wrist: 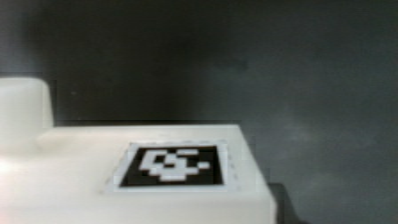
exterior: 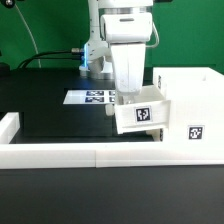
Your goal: Assemble drawer
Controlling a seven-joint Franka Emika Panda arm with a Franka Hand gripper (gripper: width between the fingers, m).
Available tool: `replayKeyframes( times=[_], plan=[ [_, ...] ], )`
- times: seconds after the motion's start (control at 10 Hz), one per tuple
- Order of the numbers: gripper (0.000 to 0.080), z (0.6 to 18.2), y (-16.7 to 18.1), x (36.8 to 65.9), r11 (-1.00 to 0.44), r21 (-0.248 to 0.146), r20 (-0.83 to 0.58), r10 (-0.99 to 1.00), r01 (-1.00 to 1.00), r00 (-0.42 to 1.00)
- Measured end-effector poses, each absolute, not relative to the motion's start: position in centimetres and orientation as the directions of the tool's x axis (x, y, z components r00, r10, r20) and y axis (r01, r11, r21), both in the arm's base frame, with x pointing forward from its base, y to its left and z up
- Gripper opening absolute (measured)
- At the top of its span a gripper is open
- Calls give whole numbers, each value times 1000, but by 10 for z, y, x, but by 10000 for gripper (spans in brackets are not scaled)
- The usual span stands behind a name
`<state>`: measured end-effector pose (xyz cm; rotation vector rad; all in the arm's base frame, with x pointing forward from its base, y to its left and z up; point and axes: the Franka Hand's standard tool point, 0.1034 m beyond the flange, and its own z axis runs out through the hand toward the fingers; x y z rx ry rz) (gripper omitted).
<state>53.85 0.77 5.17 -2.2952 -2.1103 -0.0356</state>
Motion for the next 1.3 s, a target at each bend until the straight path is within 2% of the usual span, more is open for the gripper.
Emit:
replayKeyframes(
  times=[1.3],
  plan=[
    [42,54,10,537,-91,6,0,996,996,91]
  ],
)
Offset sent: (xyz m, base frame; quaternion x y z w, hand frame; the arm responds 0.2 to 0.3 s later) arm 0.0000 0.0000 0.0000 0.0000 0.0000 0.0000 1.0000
